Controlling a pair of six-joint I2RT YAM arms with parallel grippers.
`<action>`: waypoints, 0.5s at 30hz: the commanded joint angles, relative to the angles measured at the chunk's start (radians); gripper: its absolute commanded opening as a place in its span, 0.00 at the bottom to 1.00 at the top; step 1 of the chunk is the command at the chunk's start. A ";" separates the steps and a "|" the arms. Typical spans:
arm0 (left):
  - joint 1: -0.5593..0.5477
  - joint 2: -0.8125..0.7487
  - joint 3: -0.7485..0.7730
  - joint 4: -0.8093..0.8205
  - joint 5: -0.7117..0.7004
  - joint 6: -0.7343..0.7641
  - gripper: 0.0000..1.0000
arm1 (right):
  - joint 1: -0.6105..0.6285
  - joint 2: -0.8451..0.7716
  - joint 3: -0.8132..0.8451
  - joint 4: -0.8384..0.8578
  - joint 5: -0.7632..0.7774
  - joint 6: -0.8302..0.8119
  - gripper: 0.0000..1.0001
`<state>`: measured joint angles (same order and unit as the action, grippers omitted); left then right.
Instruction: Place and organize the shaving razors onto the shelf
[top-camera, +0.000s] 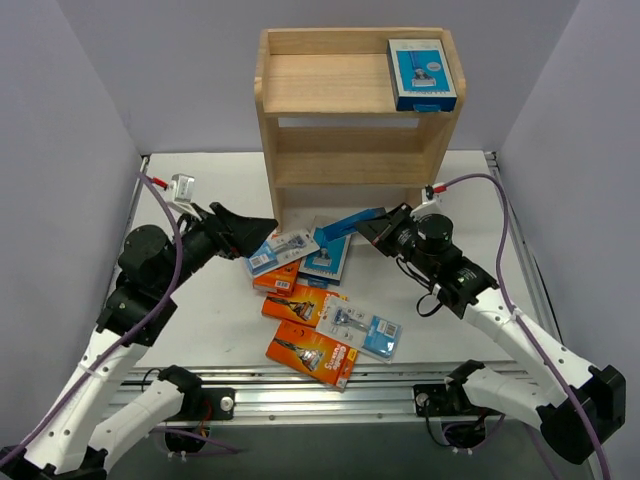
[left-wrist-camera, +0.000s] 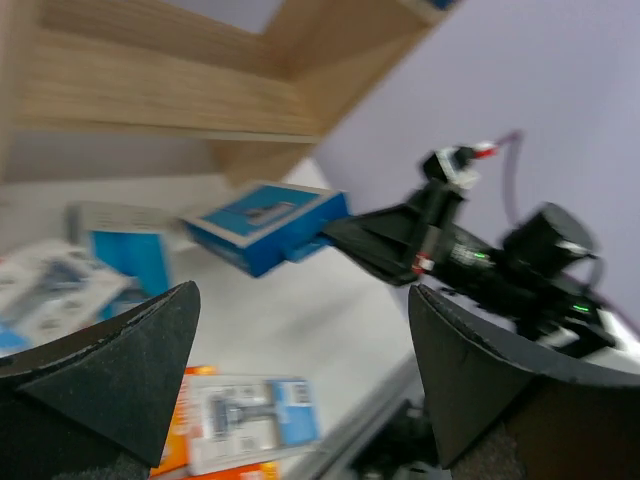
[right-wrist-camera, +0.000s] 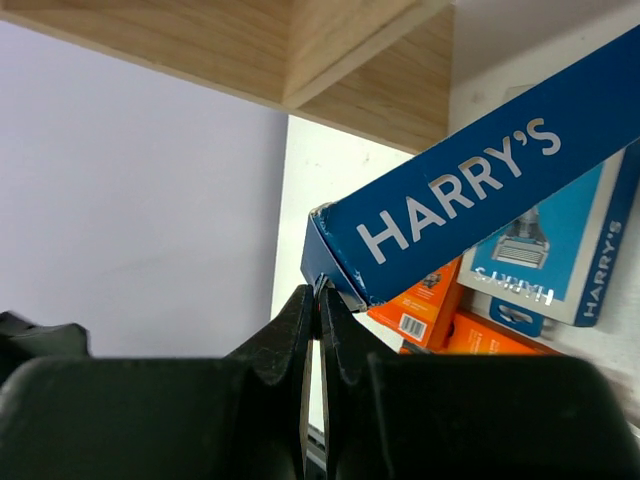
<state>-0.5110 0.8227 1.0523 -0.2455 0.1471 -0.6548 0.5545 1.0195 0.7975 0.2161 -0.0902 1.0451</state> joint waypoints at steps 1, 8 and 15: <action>0.080 -0.020 -0.145 0.421 0.380 -0.369 0.94 | -0.011 -0.002 0.074 0.063 -0.075 -0.037 0.00; 0.170 -0.005 -0.376 0.784 0.588 -0.525 0.94 | -0.016 -0.002 0.129 0.089 -0.147 -0.007 0.00; 0.193 0.062 -0.563 1.130 0.514 -0.815 0.94 | -0.016 -0.002 0.175 0.091 -0.187 -0.031 0.00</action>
<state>-0.3252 0.8444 0.5358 0.5911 0.6437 -1.3052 0.5434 1.0267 0.9142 0.2214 -0.2344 1.0355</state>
